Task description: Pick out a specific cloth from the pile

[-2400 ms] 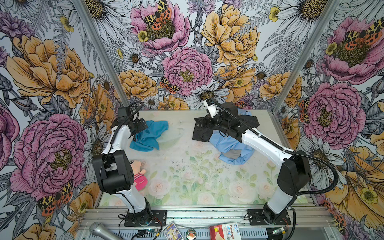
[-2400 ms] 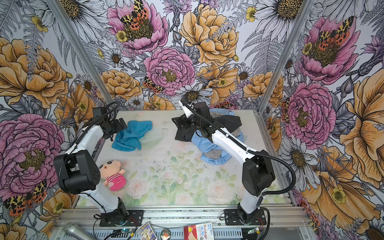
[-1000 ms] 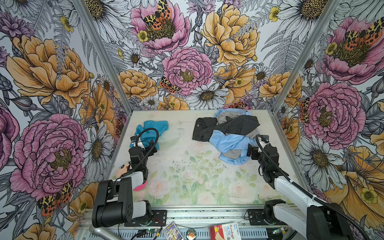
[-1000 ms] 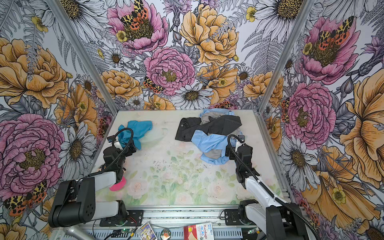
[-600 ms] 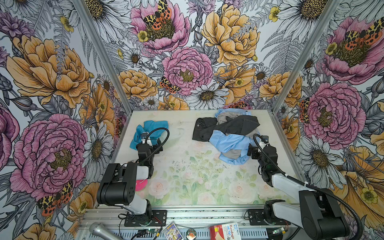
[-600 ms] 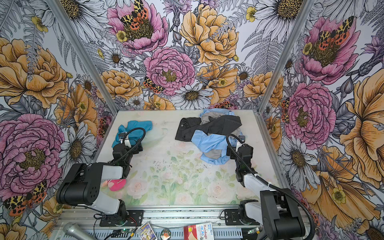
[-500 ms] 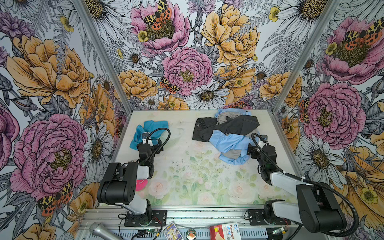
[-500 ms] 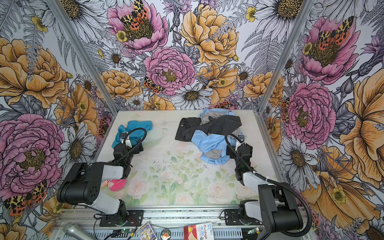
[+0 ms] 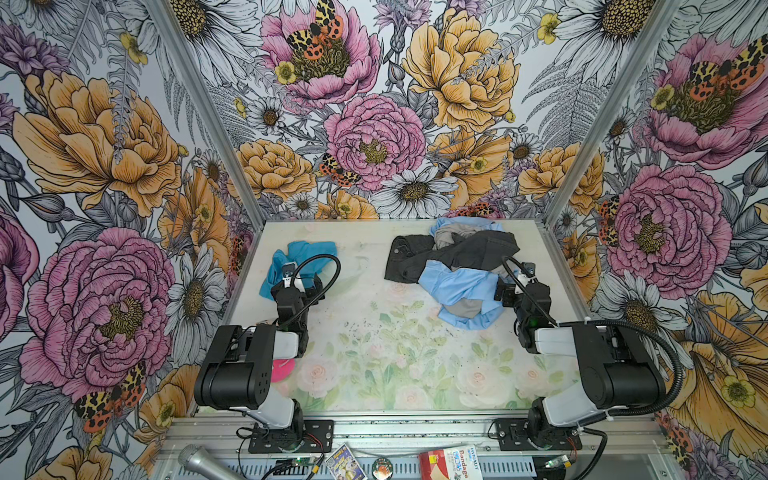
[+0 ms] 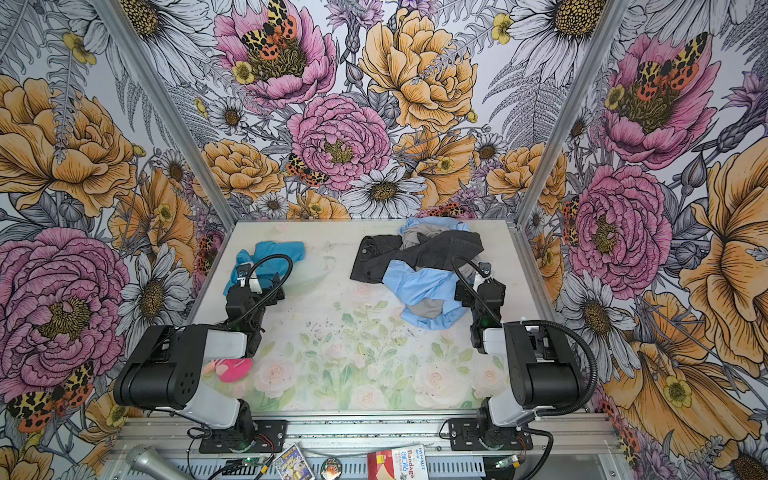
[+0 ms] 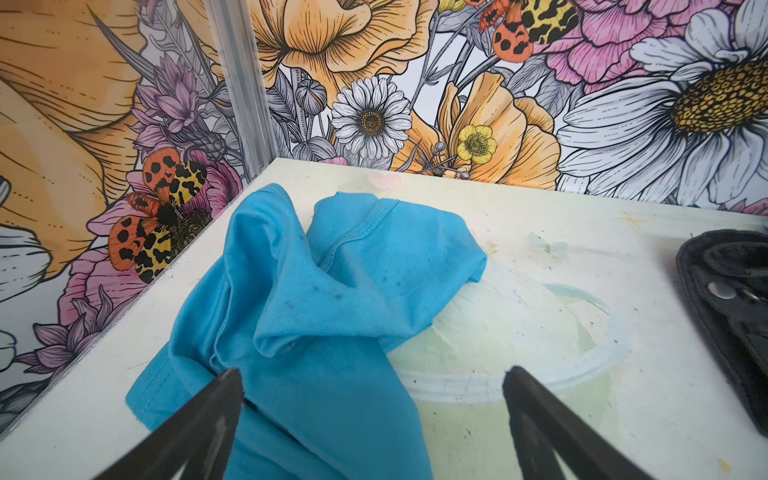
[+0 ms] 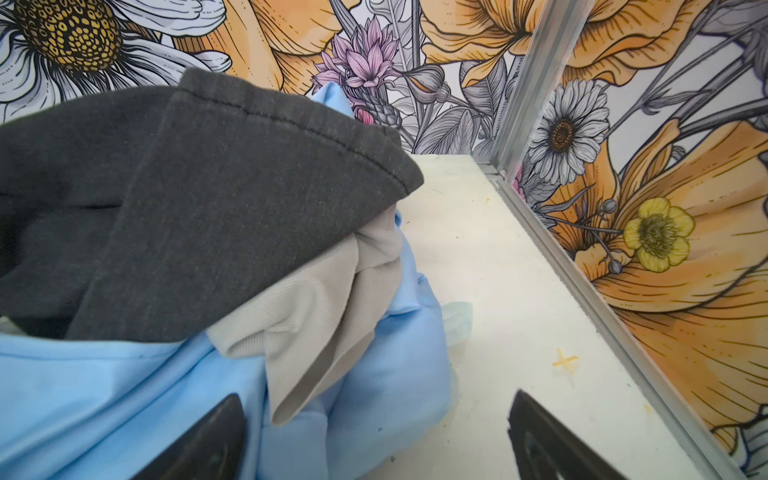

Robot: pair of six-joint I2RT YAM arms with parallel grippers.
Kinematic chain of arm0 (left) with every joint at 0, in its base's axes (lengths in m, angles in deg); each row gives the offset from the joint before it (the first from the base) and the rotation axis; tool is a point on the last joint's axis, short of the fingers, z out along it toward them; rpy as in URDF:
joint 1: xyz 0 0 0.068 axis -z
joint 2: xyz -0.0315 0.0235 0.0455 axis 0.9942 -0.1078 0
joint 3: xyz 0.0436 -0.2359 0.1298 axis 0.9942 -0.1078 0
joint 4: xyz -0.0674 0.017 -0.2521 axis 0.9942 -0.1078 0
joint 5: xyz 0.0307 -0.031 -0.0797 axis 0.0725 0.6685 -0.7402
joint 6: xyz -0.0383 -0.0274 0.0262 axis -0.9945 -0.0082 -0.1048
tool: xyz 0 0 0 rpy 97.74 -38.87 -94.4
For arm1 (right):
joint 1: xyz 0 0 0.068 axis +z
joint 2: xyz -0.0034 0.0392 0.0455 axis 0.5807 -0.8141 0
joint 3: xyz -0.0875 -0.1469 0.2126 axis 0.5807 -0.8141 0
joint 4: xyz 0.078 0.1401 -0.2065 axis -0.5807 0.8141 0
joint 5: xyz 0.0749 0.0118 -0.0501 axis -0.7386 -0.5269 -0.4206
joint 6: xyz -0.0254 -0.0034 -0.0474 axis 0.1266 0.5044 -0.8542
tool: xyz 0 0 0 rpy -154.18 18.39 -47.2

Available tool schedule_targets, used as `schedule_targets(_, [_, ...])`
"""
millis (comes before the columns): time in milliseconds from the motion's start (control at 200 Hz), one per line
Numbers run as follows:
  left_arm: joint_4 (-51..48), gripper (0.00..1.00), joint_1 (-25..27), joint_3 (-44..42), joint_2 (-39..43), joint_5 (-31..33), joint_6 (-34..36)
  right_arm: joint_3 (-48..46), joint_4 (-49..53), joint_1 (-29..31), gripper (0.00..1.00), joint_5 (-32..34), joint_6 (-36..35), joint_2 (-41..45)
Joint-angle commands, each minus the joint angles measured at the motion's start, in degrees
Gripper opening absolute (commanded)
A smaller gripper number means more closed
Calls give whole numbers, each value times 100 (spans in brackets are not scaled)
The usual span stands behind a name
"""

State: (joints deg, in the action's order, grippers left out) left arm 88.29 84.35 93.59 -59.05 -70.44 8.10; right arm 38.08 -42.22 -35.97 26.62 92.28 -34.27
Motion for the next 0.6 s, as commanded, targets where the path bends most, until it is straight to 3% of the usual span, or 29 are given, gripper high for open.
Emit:
schedule_targets(0, [174, 99, 33, 2, -8, 101, 86, 24, -249, -50, 100, -164, 115, -31])
schedule_targets(595, [158, 99, 26, 11, -12, 101, 75, -48, -406, -34, 99, -121, 94, -19])
